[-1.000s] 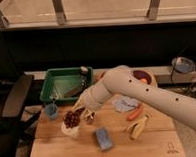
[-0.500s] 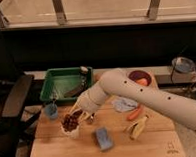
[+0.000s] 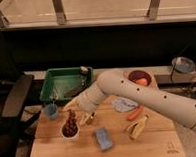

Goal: Place grapes in paper cup

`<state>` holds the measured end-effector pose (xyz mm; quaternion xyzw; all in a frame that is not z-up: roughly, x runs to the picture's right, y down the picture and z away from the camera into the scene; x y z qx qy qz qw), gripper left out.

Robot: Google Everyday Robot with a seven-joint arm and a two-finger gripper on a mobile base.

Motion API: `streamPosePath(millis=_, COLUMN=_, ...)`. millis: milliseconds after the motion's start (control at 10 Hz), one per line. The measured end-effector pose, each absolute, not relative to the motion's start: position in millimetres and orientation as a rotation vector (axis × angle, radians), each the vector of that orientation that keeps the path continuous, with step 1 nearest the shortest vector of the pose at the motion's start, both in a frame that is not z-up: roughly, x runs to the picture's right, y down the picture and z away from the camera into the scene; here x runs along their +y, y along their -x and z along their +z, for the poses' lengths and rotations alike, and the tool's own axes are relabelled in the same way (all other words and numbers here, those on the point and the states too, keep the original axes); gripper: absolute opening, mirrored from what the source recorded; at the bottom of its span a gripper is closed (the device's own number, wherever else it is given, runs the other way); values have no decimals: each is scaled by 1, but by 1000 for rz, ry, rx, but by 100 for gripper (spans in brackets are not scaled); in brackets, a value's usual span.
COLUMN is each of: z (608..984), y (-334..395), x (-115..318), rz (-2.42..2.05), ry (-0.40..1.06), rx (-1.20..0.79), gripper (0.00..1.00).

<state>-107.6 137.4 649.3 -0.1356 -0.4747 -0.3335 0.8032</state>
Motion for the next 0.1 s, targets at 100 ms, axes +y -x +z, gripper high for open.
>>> streamPosePath(millis=100, z=648, y=105, x=133, rz=-704, ry=277, rx=-1016, gripper=61)
